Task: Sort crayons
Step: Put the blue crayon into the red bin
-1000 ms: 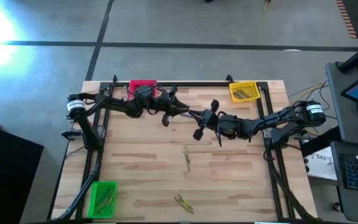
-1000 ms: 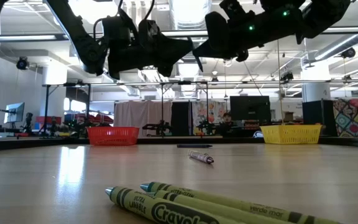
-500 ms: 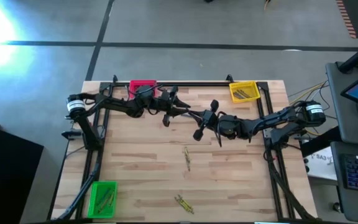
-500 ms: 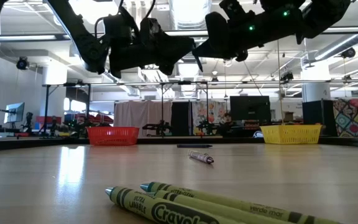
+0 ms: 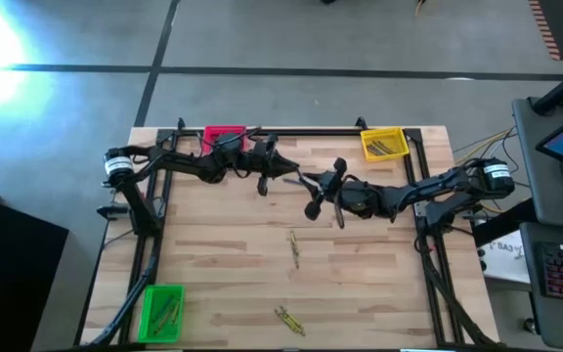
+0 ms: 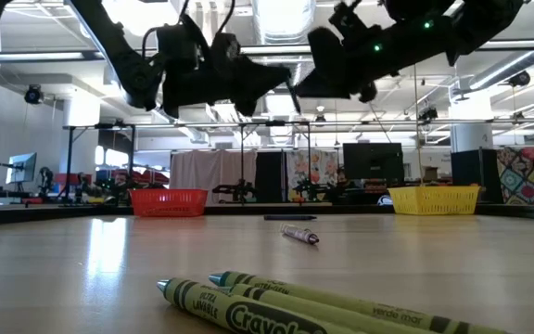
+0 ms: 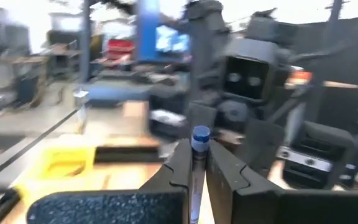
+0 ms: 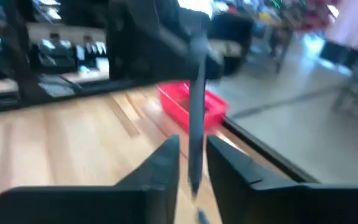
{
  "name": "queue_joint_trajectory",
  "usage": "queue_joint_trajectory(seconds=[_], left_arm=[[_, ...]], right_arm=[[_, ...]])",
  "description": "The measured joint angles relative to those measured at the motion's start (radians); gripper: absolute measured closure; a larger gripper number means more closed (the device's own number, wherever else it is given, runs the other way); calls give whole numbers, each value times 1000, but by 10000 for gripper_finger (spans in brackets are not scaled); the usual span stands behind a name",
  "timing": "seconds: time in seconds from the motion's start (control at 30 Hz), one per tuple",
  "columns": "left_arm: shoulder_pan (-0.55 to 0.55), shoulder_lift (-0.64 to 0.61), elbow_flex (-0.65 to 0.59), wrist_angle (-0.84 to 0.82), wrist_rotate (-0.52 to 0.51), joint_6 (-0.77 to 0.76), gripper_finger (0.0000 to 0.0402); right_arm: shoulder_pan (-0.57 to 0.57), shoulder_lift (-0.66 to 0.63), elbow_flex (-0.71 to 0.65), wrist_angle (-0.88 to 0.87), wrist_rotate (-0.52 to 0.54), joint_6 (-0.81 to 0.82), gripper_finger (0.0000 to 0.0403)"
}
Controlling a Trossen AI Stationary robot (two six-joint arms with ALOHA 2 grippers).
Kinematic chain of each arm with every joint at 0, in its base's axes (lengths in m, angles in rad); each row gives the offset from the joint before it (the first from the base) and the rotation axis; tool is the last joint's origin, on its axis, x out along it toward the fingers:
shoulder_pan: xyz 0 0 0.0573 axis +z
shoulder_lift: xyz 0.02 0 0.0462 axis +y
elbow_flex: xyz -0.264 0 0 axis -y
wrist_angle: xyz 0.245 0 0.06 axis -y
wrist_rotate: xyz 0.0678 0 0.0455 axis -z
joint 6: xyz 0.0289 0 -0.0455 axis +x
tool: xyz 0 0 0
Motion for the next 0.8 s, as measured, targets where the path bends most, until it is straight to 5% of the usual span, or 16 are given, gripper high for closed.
queue_joint_trajectory(seconds=[0.2, 0.4, 0.57, 0.8], left_arm=[[133, -1, -28, -53, -55, -64, 399], [321, -19, -114, -27, -86, -203, 400], [427, -35, -146, -63, -123, -225, 400], [458, -47, -40, -441, -196, -56, 400]], right_arm=[[3, -75, 0, -317, 153, 187, 270], [5, -132, 0, -597, 164, 355, 256], [5, -129, -2, -660, 165, 368, 265], [4, -109, -7, -673, 165, 364, 279]])
